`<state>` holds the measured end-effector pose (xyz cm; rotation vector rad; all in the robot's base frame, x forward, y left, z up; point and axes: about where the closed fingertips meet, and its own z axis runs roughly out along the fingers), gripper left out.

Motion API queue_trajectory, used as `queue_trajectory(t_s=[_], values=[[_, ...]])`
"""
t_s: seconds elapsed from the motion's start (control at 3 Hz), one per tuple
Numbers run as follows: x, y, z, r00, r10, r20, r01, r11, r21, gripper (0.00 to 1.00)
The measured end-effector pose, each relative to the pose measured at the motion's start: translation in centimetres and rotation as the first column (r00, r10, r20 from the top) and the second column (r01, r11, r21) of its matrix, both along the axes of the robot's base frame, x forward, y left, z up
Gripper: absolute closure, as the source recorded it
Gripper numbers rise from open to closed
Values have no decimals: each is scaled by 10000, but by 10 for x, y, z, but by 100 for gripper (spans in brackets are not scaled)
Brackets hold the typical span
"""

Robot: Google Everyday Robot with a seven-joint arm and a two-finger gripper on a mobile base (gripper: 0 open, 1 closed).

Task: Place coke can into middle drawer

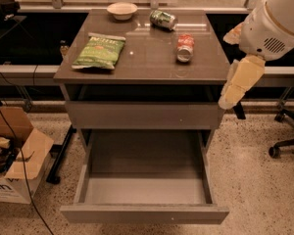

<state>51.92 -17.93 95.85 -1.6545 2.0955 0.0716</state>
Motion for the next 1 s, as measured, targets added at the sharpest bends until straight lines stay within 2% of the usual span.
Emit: queue_trajectory(t_s=[0.33,0.67,1.0], values=[[7,3,-5,9974,-648,306,633,9969,477,0],[40,16,-10,9846,-1474,937,1312,9783,1604,0],[78,28,-15,9701,-2040,1315,1635,9496,2676,0]])
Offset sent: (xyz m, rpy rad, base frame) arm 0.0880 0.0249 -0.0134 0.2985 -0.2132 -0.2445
